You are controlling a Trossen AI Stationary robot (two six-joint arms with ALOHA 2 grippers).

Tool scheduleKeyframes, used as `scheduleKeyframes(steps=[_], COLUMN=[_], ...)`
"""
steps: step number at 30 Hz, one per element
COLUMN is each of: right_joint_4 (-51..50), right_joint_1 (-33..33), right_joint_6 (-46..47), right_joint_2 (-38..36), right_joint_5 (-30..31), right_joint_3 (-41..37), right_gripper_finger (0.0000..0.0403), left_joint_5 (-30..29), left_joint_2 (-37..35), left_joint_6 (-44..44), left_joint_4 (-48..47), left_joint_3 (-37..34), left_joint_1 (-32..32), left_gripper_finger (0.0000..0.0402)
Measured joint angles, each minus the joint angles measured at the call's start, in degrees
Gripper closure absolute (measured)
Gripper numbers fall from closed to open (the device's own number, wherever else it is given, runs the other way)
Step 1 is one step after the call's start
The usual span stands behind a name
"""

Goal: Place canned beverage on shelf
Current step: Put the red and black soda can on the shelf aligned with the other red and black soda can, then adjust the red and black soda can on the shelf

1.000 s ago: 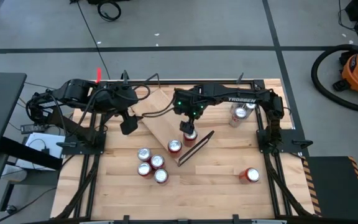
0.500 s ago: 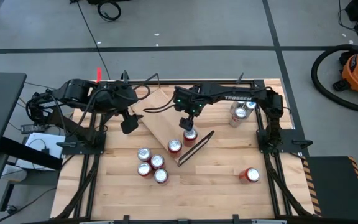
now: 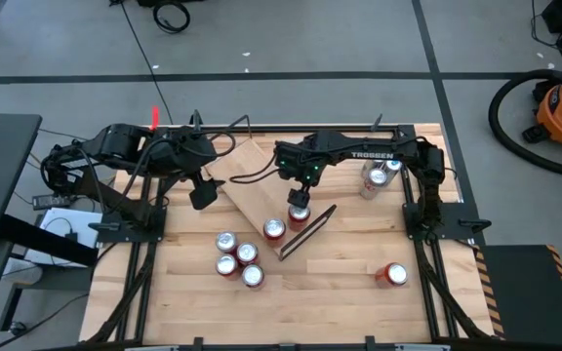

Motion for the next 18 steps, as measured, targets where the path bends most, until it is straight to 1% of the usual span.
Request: scheduleKeyframes(steps=[10,14,18], right_joint_4=[-2.94,-4.16,-6.83], right_joint_1=[1.33,0.81,-0.79], right_joint_6=[-1.07,-1.49,-2.49], right_joint_2=[0.0,0.0,-1.39], right_joint_5=[0.0,0.16,2.43], right_joint_3=[0.0,0.28,1.4], right_gripper_finger=[0.0055,0.0055,0.0055], left_joint_5=[-0.01,0.0,0.29], left_joint_2=[0.0,0.0,0.0], left_joint_6=[0.0,0.0,-0.49], left_joint_4=[0.0,-0.02,-0.04], left_joint_3=[0.0,0.0,-0.02], left_joint_1=[0.0,0.0,0.0], left_gripper_finger=[0.0038,0.0038,0.0038])
